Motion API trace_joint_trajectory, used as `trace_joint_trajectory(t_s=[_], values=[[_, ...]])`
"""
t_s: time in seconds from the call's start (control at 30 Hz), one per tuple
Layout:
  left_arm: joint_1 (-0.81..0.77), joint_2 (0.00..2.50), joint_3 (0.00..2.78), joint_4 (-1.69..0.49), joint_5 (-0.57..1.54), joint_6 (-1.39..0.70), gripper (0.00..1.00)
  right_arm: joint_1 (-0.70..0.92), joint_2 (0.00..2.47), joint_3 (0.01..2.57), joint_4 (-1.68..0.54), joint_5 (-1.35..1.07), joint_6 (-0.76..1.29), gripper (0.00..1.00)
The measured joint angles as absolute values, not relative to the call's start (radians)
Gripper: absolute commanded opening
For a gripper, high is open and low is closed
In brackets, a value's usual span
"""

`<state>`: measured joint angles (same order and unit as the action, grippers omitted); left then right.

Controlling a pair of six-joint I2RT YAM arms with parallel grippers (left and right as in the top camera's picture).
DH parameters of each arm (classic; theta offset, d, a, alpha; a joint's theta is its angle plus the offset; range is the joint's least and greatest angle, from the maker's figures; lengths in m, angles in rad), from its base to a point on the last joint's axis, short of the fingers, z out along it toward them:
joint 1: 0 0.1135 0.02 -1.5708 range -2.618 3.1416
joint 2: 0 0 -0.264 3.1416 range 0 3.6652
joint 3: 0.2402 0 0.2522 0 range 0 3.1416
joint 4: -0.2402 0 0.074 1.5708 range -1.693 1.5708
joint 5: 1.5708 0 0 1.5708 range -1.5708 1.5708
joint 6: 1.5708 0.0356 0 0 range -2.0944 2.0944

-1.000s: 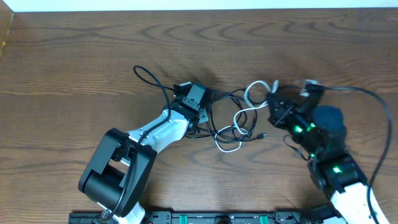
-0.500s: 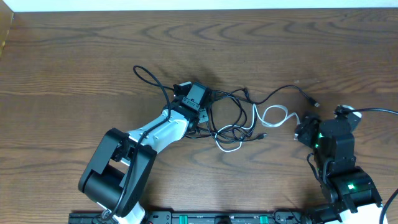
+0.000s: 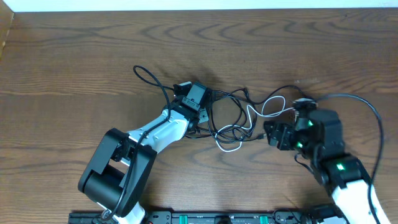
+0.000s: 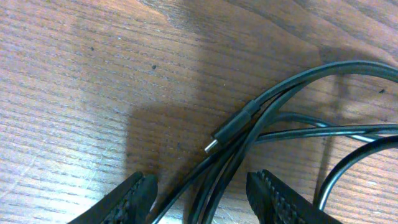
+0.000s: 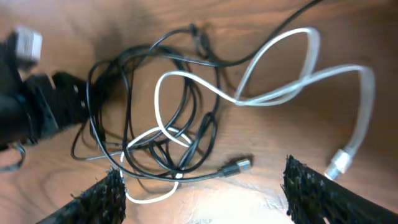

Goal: Untangle cables

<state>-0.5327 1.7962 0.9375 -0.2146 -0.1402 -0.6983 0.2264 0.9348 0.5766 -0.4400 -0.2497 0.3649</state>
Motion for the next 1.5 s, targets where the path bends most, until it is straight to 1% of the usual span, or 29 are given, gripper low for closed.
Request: trace_joint_trajectory(t_s=[0.17,0.27,0.4,0.5,0.63,0.73,0.77,0.8,0.83,0.97,1.1,1.23,1.3,1.4,1.43,1.5], values=[[-0.533,1.796,0.937,-0.215,-0.141,-0.698,0.56,0.237,1.114,0.577,-0.279,-0.360,0.288,0.75],[-0.533,1.796,0.938,-0.214,-0.141,-0.698,0.56,0.270,1.209,0.577,-0.196,-0.403,0.257,0.71],[-0.533,1.796,0.937,-0.214,-0.141,-0.698,0.56,0.327,1.311,0.577,-0.126,-0.430,0.218,0.56],[-0.533,1.796,0.938,-0.213,-0.141,-0.698,0.56,0.363,1.353,0.577,-0.117,-0.428,0.196,0.53],[-0.533,1.796,0.938,-0.214,-0.141,-0.698,0.57,0.374,1.359,0.577,-0.122,-0.384,0.185,0.46],[-0.533,1.796,0.937,-0.213,-0.141,-0.698,0.56,0.375,1.359,0.577,-0.122,-0.360,0.181,0.43],[-0.533,1.796,0.937,-0.213,-0.141,-0.698,0.57,0.375,1.359,0.577,-0.122,-0.353,0.178,0.38],[-0.533,1.796,0.937,-0.213,-0.141,-0.698,0.57,0.375,1.359,0.577,-0.122,-0.347,0.177,0.35],[-0.533,1.796,0.938,-0.213,-0.141,-0.698,0.57,0.375,1.359,0.577,-0.122,-0.342,0.176,0.34],[-0.533,1.796,0.938,-0.213,-0.141,-0.698,0.57,0.375,1.359,0.577,-0.122,-0.326,0.175,0.37],[-0.533,1.796,0.938,-0.213,-0.141,-0.698,0.57,0.375,1.359,0.577,-0.121,-0.319,0.175,0.29],[-0.533,1.796,0.938,-0.213,-0.141,-0.698,0.56,0.377,1.359,0.577,-0.118,-0.315,0.174,0.22],[-0.533,1.796,0.938,-0.213,-0.141,-0.698,0.57,0.377,1.359,0.577,-0.118,-0.309,0.175,0.24],[-0.533,1.796,0.937,-0.213,-0.141,-0.698,0.57,0.377,1.362,0.577,-0.115,-0.294,0.174,0.24],[-0.533,1.796,0.937,-0.213,-0.141,-0.698,0.57,0.377,1.364,0.577,-0.114,-0.292,0.174,0.23],[-0.533,1.796,0.938,-0.213,-0.141,-0.698,0.57,0.377,1.377,0.577,-0.107,-0.285,0.174,0.16]])
